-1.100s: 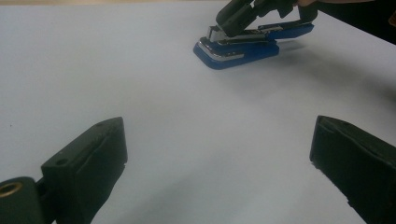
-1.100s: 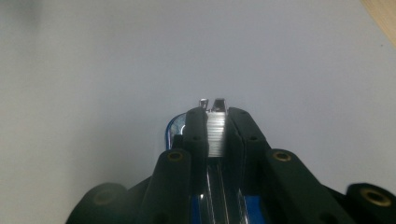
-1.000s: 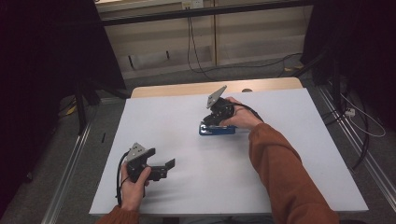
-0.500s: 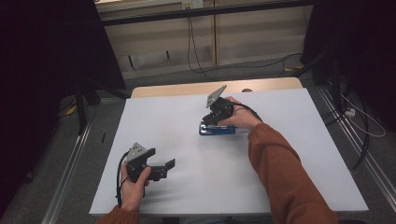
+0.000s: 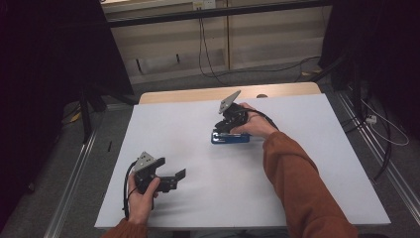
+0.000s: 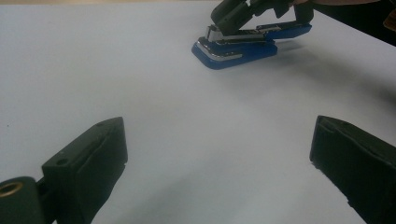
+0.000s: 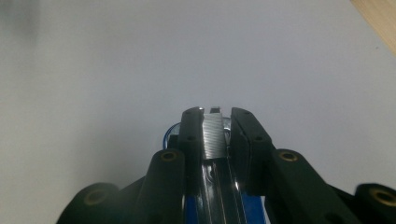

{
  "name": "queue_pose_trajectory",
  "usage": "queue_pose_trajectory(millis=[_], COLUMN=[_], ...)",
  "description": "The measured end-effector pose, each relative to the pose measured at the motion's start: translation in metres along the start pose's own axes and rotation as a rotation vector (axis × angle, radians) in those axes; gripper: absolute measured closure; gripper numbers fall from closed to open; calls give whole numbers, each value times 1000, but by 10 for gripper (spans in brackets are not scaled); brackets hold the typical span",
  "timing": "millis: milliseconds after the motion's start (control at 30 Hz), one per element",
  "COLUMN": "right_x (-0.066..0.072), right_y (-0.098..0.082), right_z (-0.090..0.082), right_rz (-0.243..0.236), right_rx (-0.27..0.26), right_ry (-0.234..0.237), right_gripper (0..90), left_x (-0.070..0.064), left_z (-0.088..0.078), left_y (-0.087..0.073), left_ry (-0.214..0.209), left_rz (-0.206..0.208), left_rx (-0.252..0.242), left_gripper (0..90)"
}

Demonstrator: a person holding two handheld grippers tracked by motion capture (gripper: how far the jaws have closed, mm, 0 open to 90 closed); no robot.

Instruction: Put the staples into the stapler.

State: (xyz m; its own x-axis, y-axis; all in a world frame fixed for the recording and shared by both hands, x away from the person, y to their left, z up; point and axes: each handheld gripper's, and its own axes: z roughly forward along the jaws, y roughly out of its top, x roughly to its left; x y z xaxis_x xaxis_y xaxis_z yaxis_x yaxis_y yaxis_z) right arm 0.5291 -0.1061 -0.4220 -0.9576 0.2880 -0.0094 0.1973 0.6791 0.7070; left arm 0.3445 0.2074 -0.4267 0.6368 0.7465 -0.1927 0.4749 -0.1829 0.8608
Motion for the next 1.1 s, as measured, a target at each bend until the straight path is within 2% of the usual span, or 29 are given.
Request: queue_pose_trajectory(millis=[667,900,967,1100], right_x=[-1,3,4,5], right_y=[-1,-3,-3,-5], right_z=[-3,-4,-5,-10], right_rz=[37,63,91,128], right_rx=[-2,-30,-40,-63], right_ry=[-17,-52,-65,-95], right_gripper=[672,569,497,424], left_x=[0,1,0,1], left_z=[0,0,0,0], left_y=[0,0,0,0], left_ry=[2,8,9,9], left_rz=[-1,4,-4,4], left_rx=[0,8,2,9], left_gripper=[42,41,41,41])
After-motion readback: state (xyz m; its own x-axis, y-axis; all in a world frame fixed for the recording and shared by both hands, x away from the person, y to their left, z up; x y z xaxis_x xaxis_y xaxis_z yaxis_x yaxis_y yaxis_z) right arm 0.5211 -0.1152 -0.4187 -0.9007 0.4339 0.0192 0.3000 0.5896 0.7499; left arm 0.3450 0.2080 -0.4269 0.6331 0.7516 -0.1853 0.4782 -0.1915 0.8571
